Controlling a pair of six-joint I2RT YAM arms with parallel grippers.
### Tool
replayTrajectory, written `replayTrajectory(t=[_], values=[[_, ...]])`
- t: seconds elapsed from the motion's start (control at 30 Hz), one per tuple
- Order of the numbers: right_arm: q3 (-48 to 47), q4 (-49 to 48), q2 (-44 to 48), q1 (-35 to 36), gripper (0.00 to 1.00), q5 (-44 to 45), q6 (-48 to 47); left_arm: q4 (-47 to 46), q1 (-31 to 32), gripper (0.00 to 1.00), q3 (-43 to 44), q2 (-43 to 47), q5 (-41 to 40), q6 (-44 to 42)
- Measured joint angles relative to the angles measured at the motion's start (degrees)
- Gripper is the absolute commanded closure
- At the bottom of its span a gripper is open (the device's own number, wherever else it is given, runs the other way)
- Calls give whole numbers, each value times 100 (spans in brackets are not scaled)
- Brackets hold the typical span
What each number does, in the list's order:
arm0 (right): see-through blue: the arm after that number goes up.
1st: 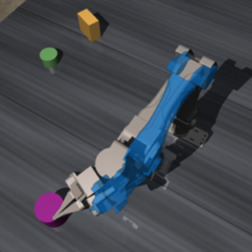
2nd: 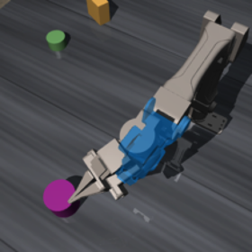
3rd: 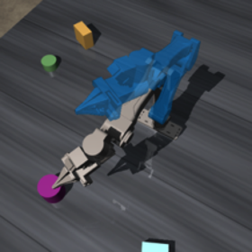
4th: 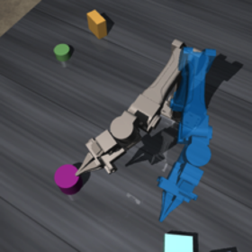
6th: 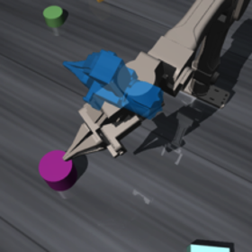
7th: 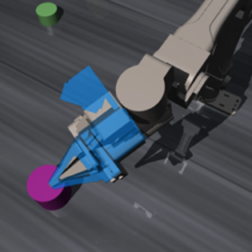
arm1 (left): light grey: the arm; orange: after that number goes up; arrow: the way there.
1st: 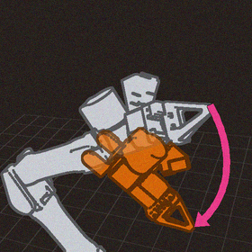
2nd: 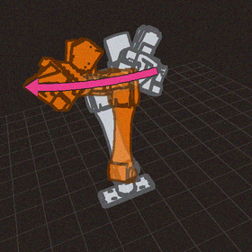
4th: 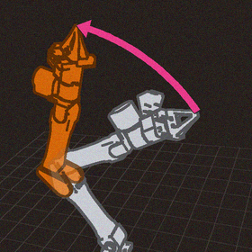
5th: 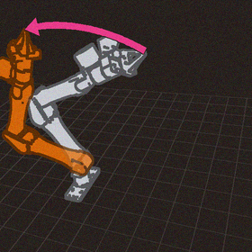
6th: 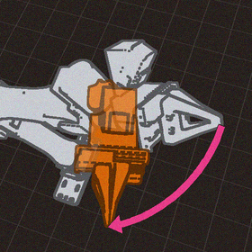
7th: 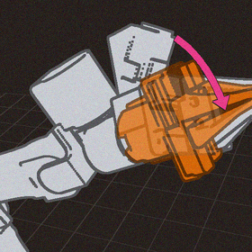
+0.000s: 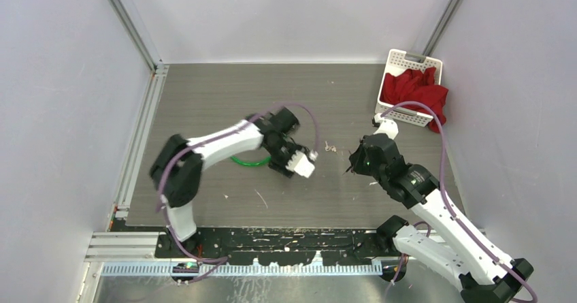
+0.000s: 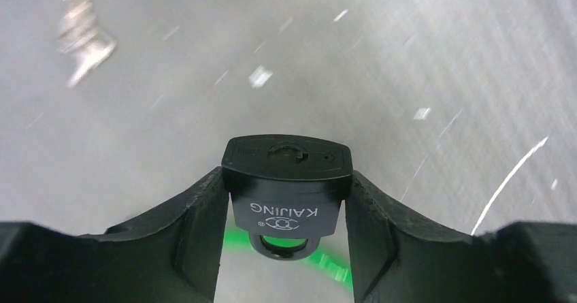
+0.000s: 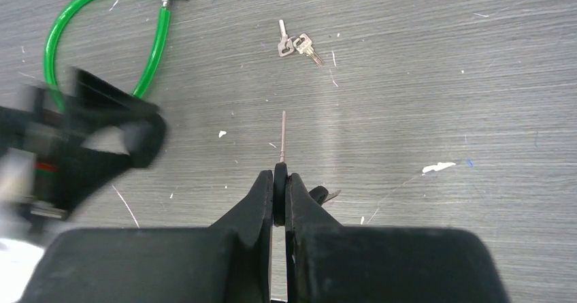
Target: Unlock with the key
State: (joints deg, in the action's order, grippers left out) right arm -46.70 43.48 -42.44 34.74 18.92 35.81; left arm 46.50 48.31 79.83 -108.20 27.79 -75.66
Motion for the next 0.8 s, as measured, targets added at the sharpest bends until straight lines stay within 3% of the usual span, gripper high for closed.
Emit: replayTrajectory(t=[0.17, 0.27, 0.37, 0.5, 0.8], values=[[-2, -304, -247, -22, 99, -216, -131, -1073, -1283, 100, -789, 2006, 444, 83], [2, -706, -302, -37, 99, -570, -249, -3003, -1882, 100, -2020, 3679, 638, 382], [4, -1080, -345, -48, 99, -916, -356, -4627, -1845, 100, -3047, 4664, 1110, 627], [37, -1440, -496, -48, 99, -1375, -514, -6004, -1722, 100, -3853, 4999, 1657, 1036], [125, -1860, -358, -63, 99, -2149, -868, -6861, -1731, 100, -4105, 5436, 2011, 1495]])
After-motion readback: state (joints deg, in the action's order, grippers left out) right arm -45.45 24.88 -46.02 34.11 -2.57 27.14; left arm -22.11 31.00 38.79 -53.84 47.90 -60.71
